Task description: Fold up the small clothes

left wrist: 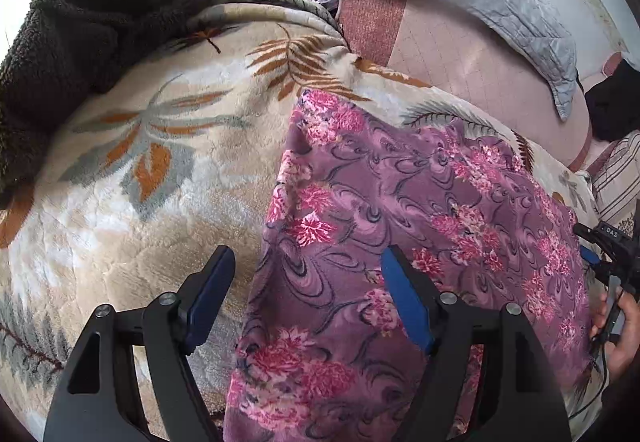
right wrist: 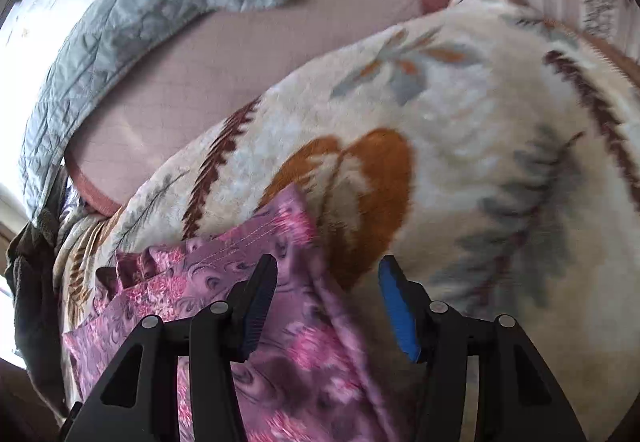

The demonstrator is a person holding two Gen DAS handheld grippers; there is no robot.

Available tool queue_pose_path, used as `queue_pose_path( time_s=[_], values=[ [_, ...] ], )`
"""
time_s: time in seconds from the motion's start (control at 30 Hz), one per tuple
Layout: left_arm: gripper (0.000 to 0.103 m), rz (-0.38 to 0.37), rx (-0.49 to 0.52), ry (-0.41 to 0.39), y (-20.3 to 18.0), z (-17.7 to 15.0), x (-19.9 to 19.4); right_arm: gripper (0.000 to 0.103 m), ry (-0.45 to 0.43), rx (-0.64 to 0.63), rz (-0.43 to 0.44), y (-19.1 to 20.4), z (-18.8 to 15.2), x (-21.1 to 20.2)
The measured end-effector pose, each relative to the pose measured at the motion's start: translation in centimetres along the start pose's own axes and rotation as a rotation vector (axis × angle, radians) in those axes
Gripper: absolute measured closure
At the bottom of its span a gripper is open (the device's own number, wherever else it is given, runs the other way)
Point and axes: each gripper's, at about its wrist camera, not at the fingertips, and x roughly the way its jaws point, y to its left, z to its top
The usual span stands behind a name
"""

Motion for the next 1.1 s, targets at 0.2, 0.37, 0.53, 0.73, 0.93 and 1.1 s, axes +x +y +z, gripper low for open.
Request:
queue_pose_path(
  time_s=[0.2,0.37,0.53,0.73,0.93,1.1],
  values=[
    [0.027,0.014,-0.004,0.026,0.1,-0.3,0.6,0.098,-0.033,-0.085,-0.069,1.3,-0.2,0.6],
    [0.027,-0.014,-0.038,-0.034,0.5,-0.1,-0.8,0.087,-0.087,-0.187,-0.097,2.7,-1.3,-2.2],
    [0.027,0.024,-0.008,-0.035,0.2,-0.1,-1.2,0.061,-0.08,-0.212,0.124,4.0,-6.0,-5.7],
    [0.025,0.084,0.032,0.061,0.4,-0.2,-0.2,0.061,-0.028,-0.356,0.019,5.8,-11.1,-5.9],
    [0.025,0.119,-0.053,0.011,4.7,1.4,-2.9,0.057,-0.027,-0.395,0.113,6.4,-15.1,-8.7],
    [0.025,0.01,-0.033,0.088,5.8,0.6,-2.8,0.056,0.025,-0.418,0.012,6.2,-16.6,-7.8]
  ],
)
